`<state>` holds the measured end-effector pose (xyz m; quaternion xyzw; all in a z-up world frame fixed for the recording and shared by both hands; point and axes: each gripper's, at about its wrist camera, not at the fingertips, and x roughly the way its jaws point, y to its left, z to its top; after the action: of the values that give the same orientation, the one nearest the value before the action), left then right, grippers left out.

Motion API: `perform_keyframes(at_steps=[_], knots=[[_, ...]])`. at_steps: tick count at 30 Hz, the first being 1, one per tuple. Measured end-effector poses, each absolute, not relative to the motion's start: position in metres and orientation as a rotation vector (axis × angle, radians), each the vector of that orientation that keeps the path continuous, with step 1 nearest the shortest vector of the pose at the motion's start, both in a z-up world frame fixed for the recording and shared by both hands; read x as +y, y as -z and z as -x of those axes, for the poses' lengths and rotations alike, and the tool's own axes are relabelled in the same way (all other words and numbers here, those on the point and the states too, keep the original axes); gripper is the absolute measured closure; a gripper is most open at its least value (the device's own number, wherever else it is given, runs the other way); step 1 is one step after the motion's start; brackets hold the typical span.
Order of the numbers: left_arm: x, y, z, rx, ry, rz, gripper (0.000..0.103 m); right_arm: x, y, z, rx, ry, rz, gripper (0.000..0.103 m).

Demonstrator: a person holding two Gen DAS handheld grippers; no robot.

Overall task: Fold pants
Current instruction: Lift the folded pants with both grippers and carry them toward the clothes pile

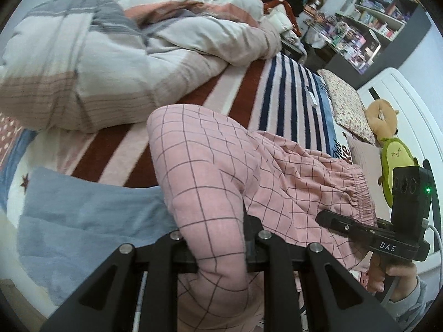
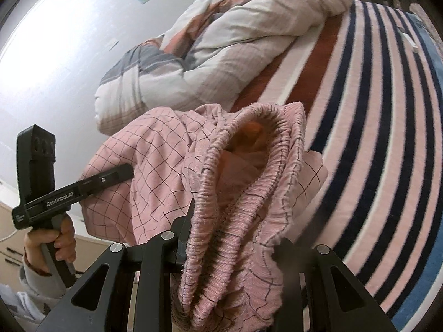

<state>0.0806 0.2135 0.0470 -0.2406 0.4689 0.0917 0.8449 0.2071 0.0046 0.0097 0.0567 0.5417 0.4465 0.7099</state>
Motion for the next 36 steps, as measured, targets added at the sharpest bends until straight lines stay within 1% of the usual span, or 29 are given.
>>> perform_keyframes(at_steps=[8, 19, 29, 36], knots=[[0.254, -0.052, -0.04, 0.963, -0.262, 0.547, 0.087, 0.056, -0.016, -0.188, 1.214, -1.052, -0.084, 0.081], [0.315, -0.043, 0.023, 0.959, -0.369, 0.584, 0.087, 0.14, -0.008, -0.149, 1.28, -1.17, -0.009, 0.081], [0.346, -0.006, 0.047, 1.003, -0.386, 0.615, 0.087, 0.19, 0.018, -0.129, 1.329, -1.17, 0.063, 0.081], [0.356, 0.018, 0.05, 1.053, -0.377, 0.635, 0.086, 0.197, 0.047, -0.127, 1.402, -1.115, 0.065, 0.081]])
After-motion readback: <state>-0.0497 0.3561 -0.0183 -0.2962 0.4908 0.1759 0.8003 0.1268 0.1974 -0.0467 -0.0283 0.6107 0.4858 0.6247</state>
